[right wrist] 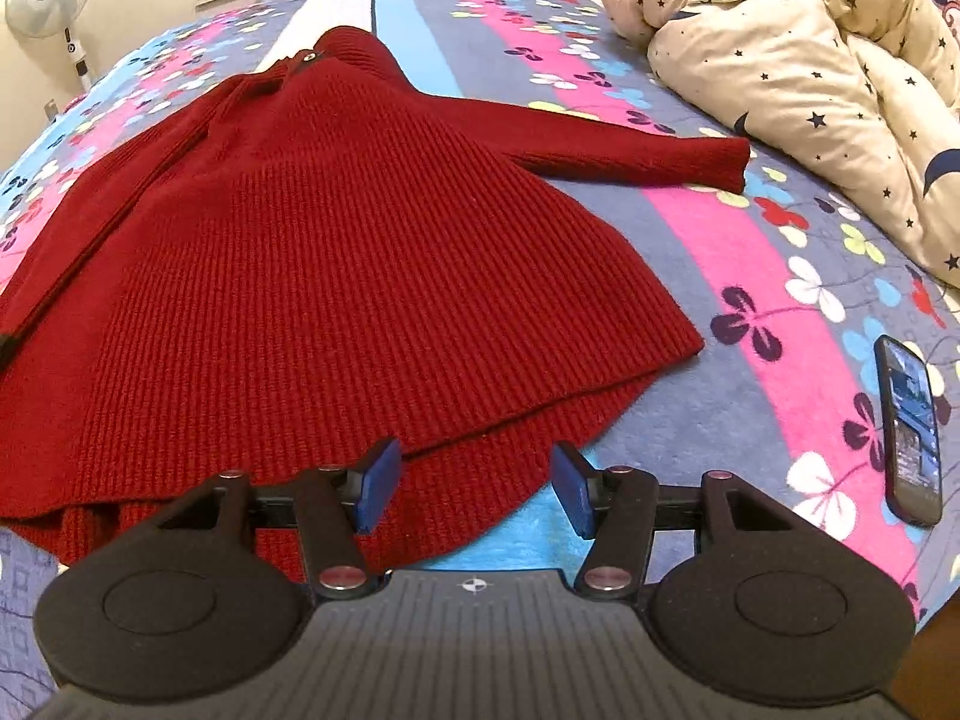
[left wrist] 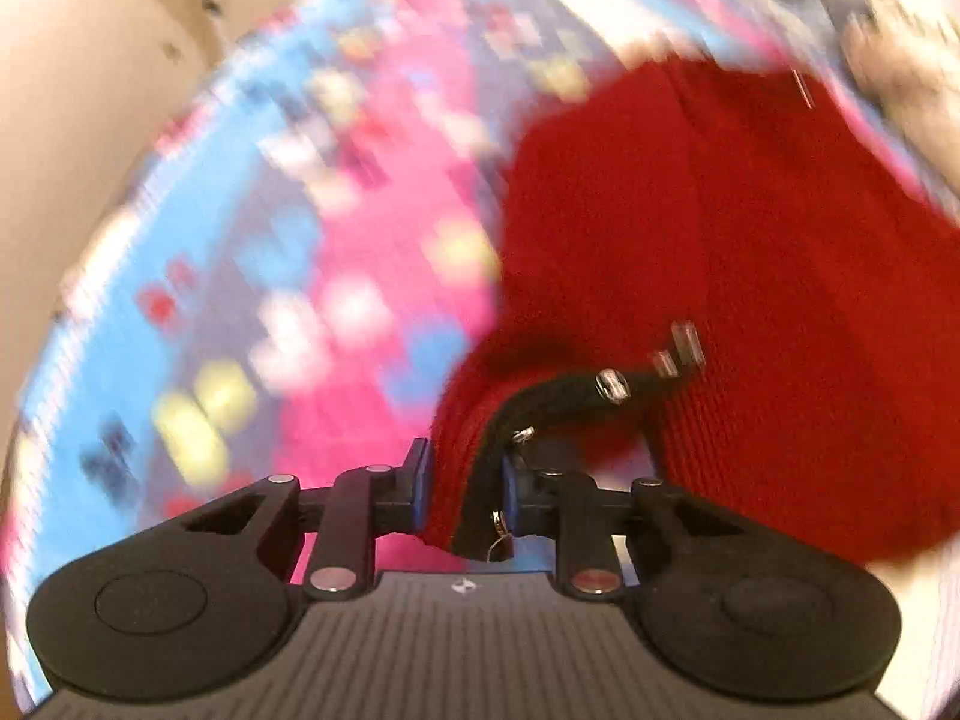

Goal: Fold small clothes

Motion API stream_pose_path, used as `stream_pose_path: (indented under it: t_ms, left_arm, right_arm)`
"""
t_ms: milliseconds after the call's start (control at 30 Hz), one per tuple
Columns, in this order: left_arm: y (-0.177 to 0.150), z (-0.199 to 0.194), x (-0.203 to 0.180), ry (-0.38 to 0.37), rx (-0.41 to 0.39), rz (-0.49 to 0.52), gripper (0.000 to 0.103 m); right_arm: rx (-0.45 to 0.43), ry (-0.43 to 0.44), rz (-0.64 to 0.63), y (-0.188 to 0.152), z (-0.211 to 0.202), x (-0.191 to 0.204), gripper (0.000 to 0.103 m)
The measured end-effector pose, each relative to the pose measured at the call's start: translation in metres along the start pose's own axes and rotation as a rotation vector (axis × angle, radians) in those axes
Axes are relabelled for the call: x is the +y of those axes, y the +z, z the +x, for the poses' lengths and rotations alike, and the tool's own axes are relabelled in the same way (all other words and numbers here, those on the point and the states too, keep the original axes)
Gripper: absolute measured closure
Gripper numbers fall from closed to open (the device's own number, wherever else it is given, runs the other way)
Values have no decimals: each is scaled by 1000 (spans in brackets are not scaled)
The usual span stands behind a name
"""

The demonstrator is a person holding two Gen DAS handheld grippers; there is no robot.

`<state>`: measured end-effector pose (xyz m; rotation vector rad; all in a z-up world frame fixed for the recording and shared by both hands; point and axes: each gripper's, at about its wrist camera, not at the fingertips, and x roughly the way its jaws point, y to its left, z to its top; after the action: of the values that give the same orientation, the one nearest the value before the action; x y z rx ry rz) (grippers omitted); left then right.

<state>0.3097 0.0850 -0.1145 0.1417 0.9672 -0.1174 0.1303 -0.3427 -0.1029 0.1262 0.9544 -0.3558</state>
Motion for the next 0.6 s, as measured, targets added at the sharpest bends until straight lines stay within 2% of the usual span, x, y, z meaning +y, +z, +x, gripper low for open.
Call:
stream_pose_path:
  t_ms: [100, 133, 200, 233, 267, 300, 367, 400, 433, 600]
  left_arm:
    - [70, -1, 61, 102, -98, -186, 79]
    - [94, 0, 88, 159, -131, -246, 79]
    - [131, 6, 137, 265, -141, -375, 77]
    - [146, 11, 164, 315, -126, -446, 74]
    - [152, 14, 182, 342, -99, -507, 53]
    - [152, 18, 193, 325, -70, -548, 28]
    - [134, 19, 192, 237, -84, -565, 14]
    - [120, 19, 182, 200, -95, -545, 13]
    - [107, 21, 168, 170, -74, -515, 13]
    - [19, 31, 72, 16, 78, -342, 13]
  right_arm:
    - [0, -6, -2, 2, -3, 2, 46]
    - [1, -6, -4, 3, -3, 2, 46]
    - [-3, -8, -13, 6, -4, 3, 46]
    - [-8, -9, -17, 7, -5, 3, 46]
    - [-12, -10, -18, 9, -5, 2, 46]
    - [-12, -12, -14, 9, -4, 1, 46]
    - [-9, -9, 6, 9, -3, -2, 46]
    - [-4, -5, 20, 8, -2, -3, 46]
    - [3, 0, 33, 7, -1, -4, 46]
    - [5, 112, 46, -3, -14, 5, 45]
